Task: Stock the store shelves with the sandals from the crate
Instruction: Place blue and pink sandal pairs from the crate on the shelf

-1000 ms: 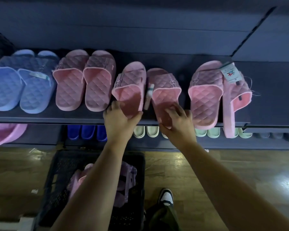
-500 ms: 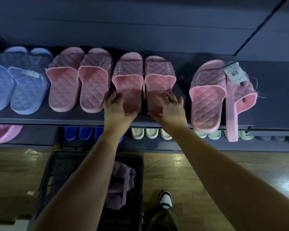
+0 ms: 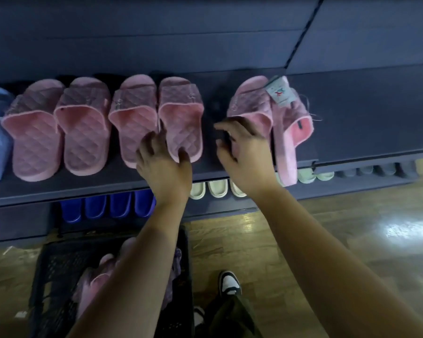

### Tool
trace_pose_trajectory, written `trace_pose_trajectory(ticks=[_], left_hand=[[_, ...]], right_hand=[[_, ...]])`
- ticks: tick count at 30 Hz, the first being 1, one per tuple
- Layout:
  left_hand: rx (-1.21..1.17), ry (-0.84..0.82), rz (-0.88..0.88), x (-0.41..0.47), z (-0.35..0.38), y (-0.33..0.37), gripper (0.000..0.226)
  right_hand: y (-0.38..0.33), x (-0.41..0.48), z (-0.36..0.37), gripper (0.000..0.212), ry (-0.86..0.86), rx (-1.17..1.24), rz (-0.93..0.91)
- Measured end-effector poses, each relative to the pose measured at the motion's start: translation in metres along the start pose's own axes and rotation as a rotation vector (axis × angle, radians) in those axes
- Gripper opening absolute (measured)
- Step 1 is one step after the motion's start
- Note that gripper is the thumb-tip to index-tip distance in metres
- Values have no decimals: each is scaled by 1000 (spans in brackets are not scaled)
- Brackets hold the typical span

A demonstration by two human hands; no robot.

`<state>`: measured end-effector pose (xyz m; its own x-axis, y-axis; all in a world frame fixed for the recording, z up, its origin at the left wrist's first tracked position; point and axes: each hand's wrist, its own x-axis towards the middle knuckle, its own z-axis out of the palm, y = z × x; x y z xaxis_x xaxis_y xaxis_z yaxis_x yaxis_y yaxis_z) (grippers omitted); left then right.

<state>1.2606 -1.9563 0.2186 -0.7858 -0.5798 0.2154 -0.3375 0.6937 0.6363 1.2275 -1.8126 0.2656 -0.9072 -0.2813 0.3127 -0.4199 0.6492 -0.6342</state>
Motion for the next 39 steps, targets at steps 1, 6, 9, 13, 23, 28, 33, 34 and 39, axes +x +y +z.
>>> trace_pose_trajectory(ticks=[1,6,9,13,23,28,33,34,39], left_hand=[[-87,-31,70,-5,4,9,41],[-342,-312,180,-34,22,56,47],[-377,-511,-36,-52,36,79,61],[-296,-529,-112,-62,56,88,76],[-149,-507,47,-57,73,79,66],[24,-451,139,-62,86,77,77],[122,-436,201,-63,90,74,77],[132,-432,209,-63,88,74,76],[92,-355,135,-44,81,65,67]], right_hand=[[7,-4,-15,30,51,-28,21],[62,-34,-61,30,211,-173,259],[84,-54,-65,41,109,-94,425],[93,-61,-62,44,18,94,510],[123,-39,-67,37,-49,-36,417],[159,-33,-76,46,-179,-300,416],[160,-29,-73,52,-186,-300,376],[159,-25,-71,54,-200,-313,376],[143,-3,-56,54,-216,-287,401]])
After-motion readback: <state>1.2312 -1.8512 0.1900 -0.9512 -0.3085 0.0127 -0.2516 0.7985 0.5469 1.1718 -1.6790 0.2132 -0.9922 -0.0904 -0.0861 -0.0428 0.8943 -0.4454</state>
